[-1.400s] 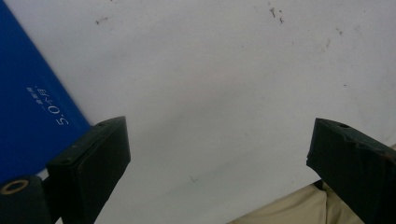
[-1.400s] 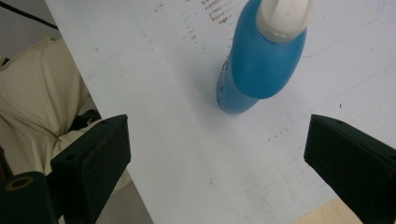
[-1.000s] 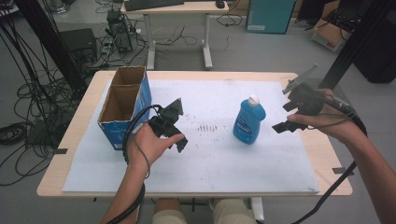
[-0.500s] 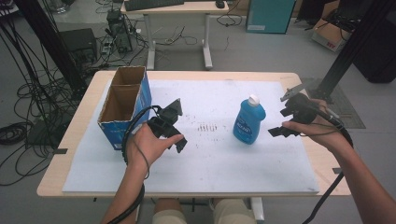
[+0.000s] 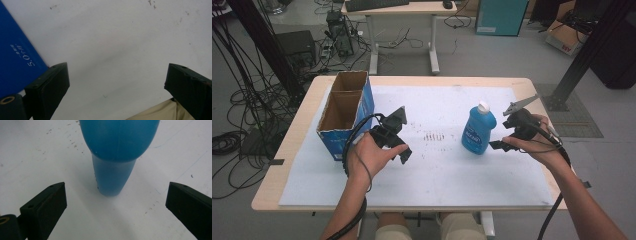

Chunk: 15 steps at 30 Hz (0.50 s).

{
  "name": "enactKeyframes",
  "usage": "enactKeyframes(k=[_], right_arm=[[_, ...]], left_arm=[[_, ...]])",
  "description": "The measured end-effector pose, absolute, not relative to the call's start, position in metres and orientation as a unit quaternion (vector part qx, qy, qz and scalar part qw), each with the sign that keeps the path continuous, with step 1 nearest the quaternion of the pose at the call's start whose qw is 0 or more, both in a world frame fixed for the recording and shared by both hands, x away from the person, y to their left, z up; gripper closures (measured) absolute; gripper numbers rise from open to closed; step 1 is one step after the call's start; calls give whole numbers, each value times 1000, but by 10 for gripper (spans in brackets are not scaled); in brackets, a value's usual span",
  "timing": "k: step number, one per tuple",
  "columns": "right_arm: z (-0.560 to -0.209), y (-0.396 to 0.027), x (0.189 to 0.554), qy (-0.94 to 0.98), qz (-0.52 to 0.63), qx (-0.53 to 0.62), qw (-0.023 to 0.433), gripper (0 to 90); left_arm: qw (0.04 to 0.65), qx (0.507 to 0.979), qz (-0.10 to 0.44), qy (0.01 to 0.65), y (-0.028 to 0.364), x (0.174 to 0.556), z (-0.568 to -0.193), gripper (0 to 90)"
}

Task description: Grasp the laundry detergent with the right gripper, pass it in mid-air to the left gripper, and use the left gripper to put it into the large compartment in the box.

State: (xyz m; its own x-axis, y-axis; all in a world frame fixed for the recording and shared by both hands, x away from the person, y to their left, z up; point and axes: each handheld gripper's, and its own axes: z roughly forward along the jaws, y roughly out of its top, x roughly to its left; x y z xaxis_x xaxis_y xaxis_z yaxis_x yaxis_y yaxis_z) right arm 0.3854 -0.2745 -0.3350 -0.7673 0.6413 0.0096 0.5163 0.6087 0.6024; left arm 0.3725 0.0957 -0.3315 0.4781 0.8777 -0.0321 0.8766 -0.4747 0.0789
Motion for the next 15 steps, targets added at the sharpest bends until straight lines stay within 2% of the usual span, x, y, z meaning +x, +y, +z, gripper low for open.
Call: enactKeyframes(k=[15], right_arm=[[-358, -264, 391, 879, 330, 321, 124, 32]], left_arm=[[40, 858, 7, 511, 95, 373, -332, 60]])
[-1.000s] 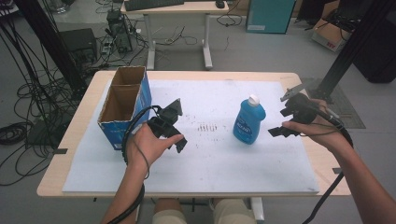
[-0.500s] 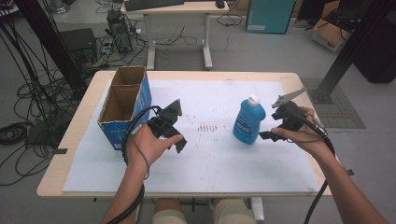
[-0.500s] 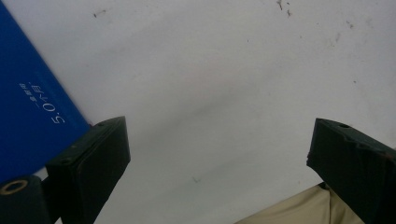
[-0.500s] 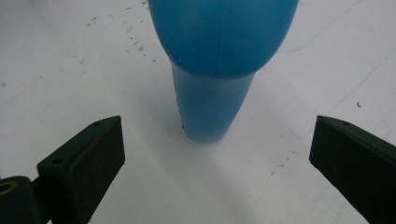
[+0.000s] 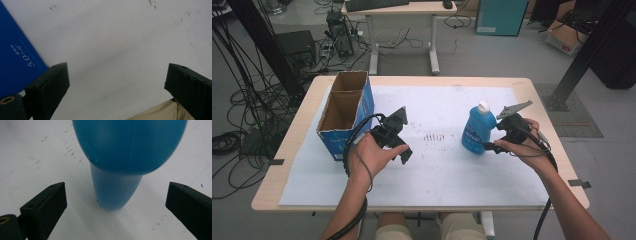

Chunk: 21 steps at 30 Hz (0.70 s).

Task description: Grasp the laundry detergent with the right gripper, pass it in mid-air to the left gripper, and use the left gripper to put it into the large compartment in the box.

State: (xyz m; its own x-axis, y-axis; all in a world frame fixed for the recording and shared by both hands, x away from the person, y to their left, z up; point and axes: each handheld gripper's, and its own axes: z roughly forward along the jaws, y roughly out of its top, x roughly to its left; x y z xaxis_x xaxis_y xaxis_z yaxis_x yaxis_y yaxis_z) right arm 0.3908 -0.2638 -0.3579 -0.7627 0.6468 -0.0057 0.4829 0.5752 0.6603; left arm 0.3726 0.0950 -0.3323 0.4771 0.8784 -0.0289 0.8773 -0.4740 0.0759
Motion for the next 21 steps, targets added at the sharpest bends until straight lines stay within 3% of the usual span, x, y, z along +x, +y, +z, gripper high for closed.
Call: enactKeyframes(k=[21], right_arm=[[-376, -252, 395, 853, 376, 328, 155, 27]], left_arm=[[39, 859, 9, 511, 94, 373, -332, 60]])
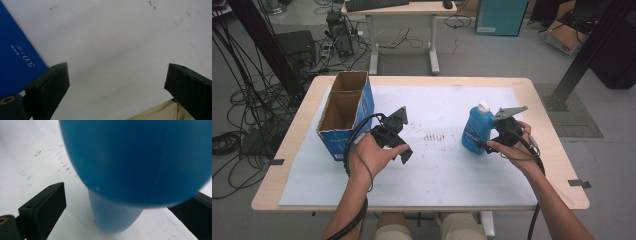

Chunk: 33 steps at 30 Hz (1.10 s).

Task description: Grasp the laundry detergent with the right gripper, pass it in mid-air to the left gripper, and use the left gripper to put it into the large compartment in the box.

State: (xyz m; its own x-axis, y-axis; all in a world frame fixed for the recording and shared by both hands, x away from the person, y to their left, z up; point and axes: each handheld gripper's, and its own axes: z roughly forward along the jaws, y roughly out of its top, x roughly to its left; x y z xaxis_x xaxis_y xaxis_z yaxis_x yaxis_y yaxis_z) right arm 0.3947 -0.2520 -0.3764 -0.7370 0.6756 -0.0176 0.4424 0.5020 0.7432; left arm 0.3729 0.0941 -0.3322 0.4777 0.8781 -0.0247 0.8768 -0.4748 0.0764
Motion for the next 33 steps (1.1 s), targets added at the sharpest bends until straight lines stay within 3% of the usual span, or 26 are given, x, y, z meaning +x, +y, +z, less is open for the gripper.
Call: enactKeyframes(k=[33], right_arm=[[-390, -247, 395, 829, 416, 324, 184, 20]], left_arm=[[39, 862, 11, 506, 88, 374, -330, 60]])
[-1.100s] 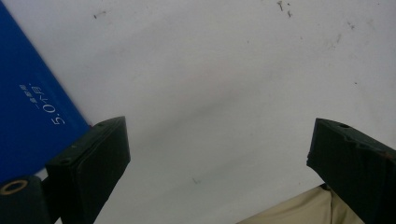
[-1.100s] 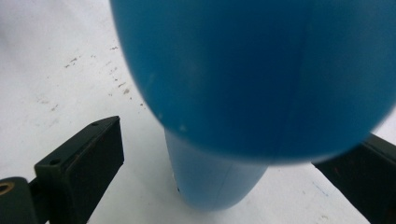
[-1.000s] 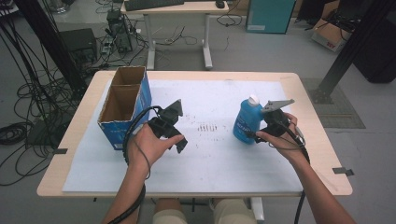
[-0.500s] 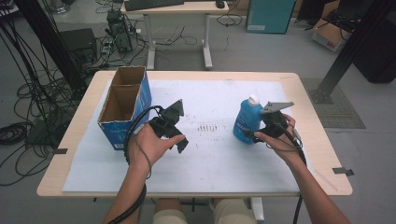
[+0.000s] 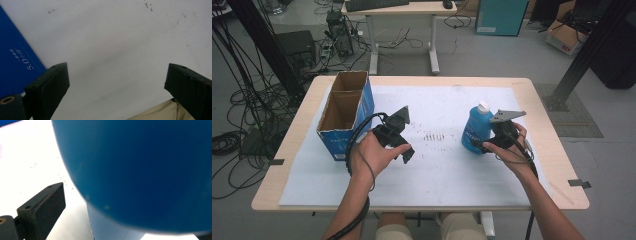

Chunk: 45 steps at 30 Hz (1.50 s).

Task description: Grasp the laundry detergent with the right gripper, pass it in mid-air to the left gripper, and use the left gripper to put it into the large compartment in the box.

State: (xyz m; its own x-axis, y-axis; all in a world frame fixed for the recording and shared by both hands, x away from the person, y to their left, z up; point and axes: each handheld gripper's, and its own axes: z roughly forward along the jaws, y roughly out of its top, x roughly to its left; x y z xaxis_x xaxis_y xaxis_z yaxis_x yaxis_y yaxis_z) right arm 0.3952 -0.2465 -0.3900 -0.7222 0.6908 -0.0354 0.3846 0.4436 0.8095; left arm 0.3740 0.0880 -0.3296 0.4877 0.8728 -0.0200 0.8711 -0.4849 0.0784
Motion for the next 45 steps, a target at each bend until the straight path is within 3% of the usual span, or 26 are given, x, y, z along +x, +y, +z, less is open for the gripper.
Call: enactKeyframes(k=[45], right_arm=[[-397, -244, 394, 815, 444, 316, 200, 17]], left_arm=[[42, 862, 11, 506, 89, 374, -329, 60]])
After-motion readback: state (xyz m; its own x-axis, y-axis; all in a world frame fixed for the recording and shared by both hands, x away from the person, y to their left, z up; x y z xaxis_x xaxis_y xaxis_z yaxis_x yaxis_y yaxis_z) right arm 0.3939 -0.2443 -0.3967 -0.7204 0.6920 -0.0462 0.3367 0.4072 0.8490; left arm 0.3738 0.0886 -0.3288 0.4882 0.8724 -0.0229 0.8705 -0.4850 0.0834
